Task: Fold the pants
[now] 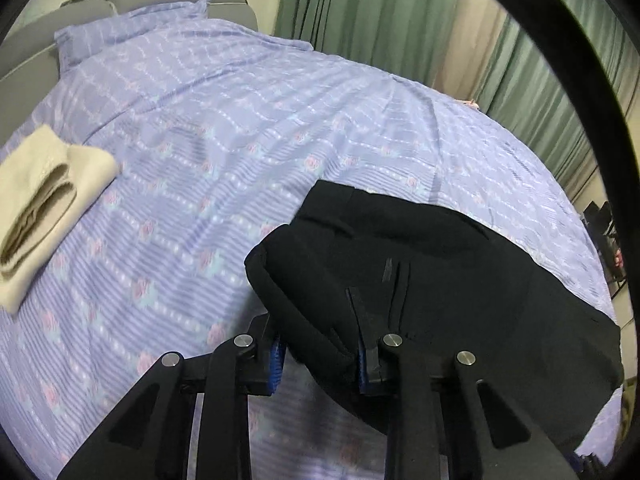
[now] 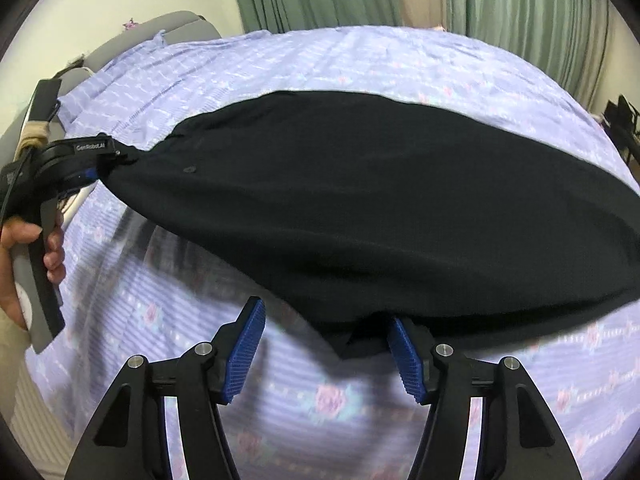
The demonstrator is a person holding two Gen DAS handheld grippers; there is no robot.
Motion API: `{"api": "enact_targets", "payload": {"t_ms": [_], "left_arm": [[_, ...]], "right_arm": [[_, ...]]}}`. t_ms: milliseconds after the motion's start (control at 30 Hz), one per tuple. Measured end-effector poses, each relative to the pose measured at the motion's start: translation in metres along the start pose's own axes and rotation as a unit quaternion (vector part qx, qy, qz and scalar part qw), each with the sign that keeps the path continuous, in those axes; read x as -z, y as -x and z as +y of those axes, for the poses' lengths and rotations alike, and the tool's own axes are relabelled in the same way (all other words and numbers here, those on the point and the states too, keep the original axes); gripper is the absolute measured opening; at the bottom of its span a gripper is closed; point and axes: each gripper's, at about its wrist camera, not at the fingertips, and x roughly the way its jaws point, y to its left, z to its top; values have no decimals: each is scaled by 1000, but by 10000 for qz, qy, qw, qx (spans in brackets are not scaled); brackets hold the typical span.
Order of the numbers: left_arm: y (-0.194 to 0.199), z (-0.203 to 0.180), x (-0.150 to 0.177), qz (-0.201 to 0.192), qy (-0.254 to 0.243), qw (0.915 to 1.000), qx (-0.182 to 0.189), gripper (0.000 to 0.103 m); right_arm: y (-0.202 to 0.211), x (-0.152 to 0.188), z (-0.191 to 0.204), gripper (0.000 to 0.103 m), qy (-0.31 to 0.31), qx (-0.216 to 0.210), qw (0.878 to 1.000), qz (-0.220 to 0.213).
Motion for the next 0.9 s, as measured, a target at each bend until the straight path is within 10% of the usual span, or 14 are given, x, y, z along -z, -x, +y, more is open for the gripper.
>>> {"api": "enact_targets", "payload": {"t_ms": [133,267,433,800,900], "left_arm": [[-6,3,-2,74,4,10000,-50,27],[-10,8,6,242,33,9995,-183,26],[1,10,27,294,-364,9974,-549,26],[-20,19,45,861,-506,9920,-766,32],[0,8,36,906,-859,9865,-1063,57]], "right_arm": [[-14,-12,-3,61,230,-303,9993,38],[-25,-11,-6,19,203,-427,9981,391],[9,1,12,10,867,-137,9957,281],[-1,28,27,12,778,170,9936,801],[16,27,30,37,653,246,9930,958]]}}
